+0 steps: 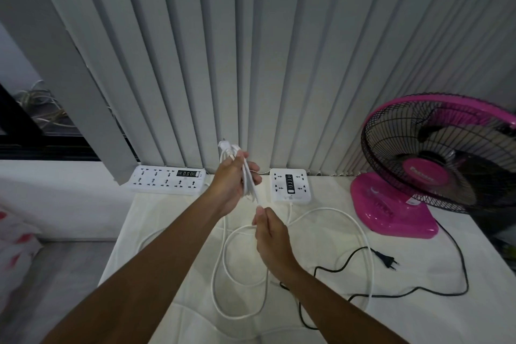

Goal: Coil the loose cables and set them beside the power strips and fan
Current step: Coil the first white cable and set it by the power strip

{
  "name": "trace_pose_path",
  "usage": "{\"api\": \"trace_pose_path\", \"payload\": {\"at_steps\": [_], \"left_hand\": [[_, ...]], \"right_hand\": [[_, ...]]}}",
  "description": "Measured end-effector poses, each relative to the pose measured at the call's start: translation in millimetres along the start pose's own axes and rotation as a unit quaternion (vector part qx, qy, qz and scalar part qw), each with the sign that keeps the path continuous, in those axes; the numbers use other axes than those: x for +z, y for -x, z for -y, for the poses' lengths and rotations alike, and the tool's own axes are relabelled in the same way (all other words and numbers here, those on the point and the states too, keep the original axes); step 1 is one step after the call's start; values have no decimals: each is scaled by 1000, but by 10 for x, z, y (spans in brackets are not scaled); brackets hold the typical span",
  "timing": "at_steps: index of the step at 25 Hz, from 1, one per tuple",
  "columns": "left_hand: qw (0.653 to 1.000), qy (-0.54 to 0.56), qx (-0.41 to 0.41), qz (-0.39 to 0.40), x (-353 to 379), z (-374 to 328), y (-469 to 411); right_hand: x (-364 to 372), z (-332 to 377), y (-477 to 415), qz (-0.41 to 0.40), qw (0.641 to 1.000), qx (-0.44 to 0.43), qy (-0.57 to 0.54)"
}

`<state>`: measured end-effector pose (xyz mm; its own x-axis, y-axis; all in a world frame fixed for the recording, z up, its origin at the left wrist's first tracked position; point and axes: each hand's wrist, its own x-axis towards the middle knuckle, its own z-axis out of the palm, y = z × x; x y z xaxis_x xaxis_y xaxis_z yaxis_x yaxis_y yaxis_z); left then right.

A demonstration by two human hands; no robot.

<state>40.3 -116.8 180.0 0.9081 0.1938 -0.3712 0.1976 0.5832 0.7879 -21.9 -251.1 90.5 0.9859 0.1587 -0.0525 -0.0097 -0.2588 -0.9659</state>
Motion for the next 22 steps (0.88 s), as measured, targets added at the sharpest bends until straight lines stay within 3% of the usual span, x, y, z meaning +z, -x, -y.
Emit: {"api": "trace_pose_path", "payload": {"at_steps": [4, 6, 11, 13, 15, 18, 22], "left_hand": [[999, -40, -19, 24, 70, 13, 41], [999, -6, -13, 38, 103, -139, 53], [986, 150, -1, 73, 42, -859, 18], [986, 137, -7, 95, -43, -1118, 36], [987, 89, -25, 129, -138, -1245, 75], [985, -2, -42, 170, -288, -1236, 118], [974, -131, -59, 177, -490, -1020, 124]], "right_hand": [[74, 81, -142, -3, 1000, 1, -5], [80, 3, -117, 29, 999, 14, 20], [-52, -383, 90, 238, 959, 96, 122], [-164, -545, 131, 311, 930, 180, 79], [-265, -627, 103, 334, 901, 274, -41], [-384, -626, -95, 222, 897, 333, -187], [-486, -417, -510, 38, 898, 362, -249]]}}
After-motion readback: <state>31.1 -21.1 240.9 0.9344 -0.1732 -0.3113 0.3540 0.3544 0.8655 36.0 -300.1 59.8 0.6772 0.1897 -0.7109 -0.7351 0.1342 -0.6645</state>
